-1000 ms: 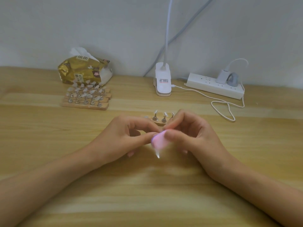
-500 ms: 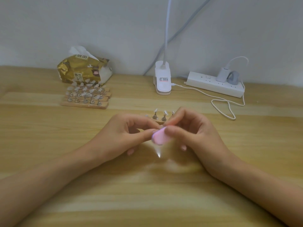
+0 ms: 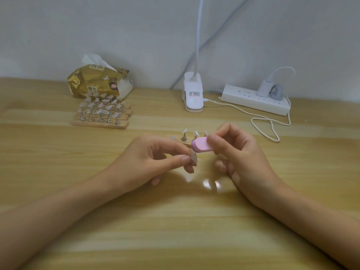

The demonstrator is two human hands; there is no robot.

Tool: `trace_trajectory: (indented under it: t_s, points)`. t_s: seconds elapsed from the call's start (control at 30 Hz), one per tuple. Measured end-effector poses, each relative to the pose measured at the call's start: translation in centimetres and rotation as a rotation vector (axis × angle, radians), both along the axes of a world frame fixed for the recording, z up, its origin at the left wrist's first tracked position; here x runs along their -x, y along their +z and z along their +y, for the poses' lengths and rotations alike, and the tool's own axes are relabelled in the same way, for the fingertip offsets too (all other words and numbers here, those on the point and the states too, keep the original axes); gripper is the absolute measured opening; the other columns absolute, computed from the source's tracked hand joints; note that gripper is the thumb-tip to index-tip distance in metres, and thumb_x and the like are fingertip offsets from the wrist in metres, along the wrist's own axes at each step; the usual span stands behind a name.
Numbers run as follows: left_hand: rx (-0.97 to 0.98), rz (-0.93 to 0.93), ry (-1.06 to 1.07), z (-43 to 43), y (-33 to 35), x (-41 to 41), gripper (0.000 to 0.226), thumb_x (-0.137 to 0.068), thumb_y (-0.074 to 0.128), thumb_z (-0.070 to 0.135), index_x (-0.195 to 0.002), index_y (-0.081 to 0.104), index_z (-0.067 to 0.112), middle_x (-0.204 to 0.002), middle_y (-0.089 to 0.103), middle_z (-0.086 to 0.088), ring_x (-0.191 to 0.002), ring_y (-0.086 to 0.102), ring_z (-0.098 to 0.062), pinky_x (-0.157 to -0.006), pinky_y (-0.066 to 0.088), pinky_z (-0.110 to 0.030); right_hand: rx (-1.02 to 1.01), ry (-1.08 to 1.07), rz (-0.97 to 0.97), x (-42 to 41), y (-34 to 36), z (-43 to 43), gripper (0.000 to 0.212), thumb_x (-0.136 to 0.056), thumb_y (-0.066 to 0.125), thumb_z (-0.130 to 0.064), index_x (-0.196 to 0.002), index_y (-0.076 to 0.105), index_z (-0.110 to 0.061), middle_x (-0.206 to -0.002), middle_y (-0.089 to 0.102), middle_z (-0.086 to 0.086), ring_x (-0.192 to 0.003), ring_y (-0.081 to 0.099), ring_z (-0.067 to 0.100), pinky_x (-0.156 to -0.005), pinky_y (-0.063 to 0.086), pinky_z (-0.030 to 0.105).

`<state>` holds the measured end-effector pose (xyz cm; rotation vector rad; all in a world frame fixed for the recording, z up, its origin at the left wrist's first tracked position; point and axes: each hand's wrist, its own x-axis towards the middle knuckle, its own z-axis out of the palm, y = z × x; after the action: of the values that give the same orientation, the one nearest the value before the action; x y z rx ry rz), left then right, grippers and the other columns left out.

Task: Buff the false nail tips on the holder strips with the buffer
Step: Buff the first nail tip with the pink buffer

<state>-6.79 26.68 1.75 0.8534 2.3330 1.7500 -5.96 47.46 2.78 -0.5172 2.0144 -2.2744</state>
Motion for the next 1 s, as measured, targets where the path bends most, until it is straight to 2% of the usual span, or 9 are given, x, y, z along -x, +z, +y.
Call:
trace_trajectory:
  t_s: [0.13,0.23,0.33,0.47,0.6,0.7,0.8,0.9,1.0]
  points:
    - [-0.018,-0.01,0.008,-0.04,0.02,-0.08,0.013,-0.084,0.069,0.033,-0.092,0.078,0.027,-0.087,0.077,0.006,-0.035,0.045,-0.006,-0.039,0.037,-0.014,-0.106,0.061,0.076,-0.13,0.05,-0.25,0.015,-0.077,0.078,-0.021,-0.072,0.065,-0.027,-0.074,0.069,-0.006,-0.06,0.056,-0.001,-0.047,0.04,0.016]
    - [-0.01,-0.006,0.0,0.01,-0.02,-0.02,0.011,-0.086,0.069,0.028,-0.09,0.078,0.025,-0.085,0.077,0.003,-0.036,0.044,-0.007,-0.039,0.038,-0.015,-0.03,-0.002,0.03,0.0,-0.05,0.0,0.016,-0.079,0.073,-0.02,-0.068,0.064,-0.028,-0.074,0.068,-0.002,-0.061,0.056,0.001,-0.045,0.038,0.015]
    - [-0.007,-0.002,0.003,0.08,0.03,-0.18,0.017,-0.083,0.07,0.037,-0.093,0.079,0.026,-0.087,0.077,0.005,-0.036,0.045,-0.005,-0.04,0.037,-0.014,-0.136,0.036,0.105,-0.25,0.01,-0.2,0.015,-0.076,0.08,-0.024,-0.073,0.065,-0.026,-0.076,0.068,-0.004,-0.066,0.056,0.004,-0.052,0.042,0.017]
    - [-0.007,0.003,0.004,0.06,0.11,-0.09,0.012,-0.086,0.067,0.025,-0.09,0.078,0.022,-0.084,0.076,0.002,-0.036,0.046,-0.008,-0.04,0.04,-0.018,-0.025,-0.04,0.042,0.04,-0.1,0.07,0.02,-0.079,0.081,-0.026,-0.071,0.062,-0.027,-0.08,0.069,0.003,-0.065,0.054,0.006,-0.047,0.036,0.015]
    - [-0.03,-0.016,0.012,0.18,0.18,-0.21,0.015,-0.085,0.067,0.025,-0.091,0.08,0.022,-0.085,0.077,0.004,-0.036,0.047,-0.005,-0.039,0.038,-0.015,-0.171,0.003,0.162,-0.03,-0.22,-0.12,0.021,-0.075,0.079,-0.028,-0.074,0.062,-0.017,-0.076,0.069,-0.007,-0.07,0.051,0.015,-0.061,0.042,0.015]
    - [-0.039,-0.025,0.0,0.19,0.21,-0.27,0.014,-0.086,0.065,0.024,-0.089,0.079,0.023,-0.084,0.077,0.002,-0.036,0.047,-0.005,-0.039,0.039,-0.016,-0.074,-0.023,0.098,0.02,-0.11,-0.01,0.017,-0.076,0.078,-0.024,-0.071,0.062,-0.024,-0.077,0.069,0.0,-0.067,0.049,0.016,-0.055,0.038,0.01]
    - [-0.016,-0.027,0.017,0.18,0.2,-0.27,0.016,-0.085,0.066,0.028,-0.092,0.079,0.022,-0.086,0.077,0.003,-0.035,0.046,-0.008,-0.039,0.038,-0.017,-0.151,0.002,0.144,-0.03,-0.2,-0.09,0.021,-0.074,0.079,-0.029,-0.073,0.061,-0.018,-0.077,0.069,-0.003,-0.072,0.051,0.02,-0.062,0.041,0.017]
    - [-0.042,-0.046,0.01,0.24,0.28,-0.26,0.015,-0.086,0.065,0.026,-0.089,0.078,0.021,-0.084,0.077,0.0,-0.036,0.047,-0.005,-0.038,0.039,-0.016,-0.095,-0.043,0.076,0.06,-0.29,-0.05,0.018,-0.076,0.079,-0.027,-0.073,0.062,-0.023,-0.081,0.069,0.008,-0.077,0.05,0.025,-0.056,0.037,0.024]
    - [-0.025,-0.052,0.02,0.19,0.33,-0.37,0.014,-0.085,0.069,0.032,-0.09,0.079,0.023,-0.085,0.077,0.002,-0.034,0.045,-0.008,-0.038,0.037,-0.015,-0.176,0.02,0.132,-0.05,-0.2,-0.2,0.019,-0.074,0.08,-0.03,-0.074,0.063,-0.02,-0.079,0.07,-0.001,-0.075,0.052,0.022,-0.062,0.041,0.023]
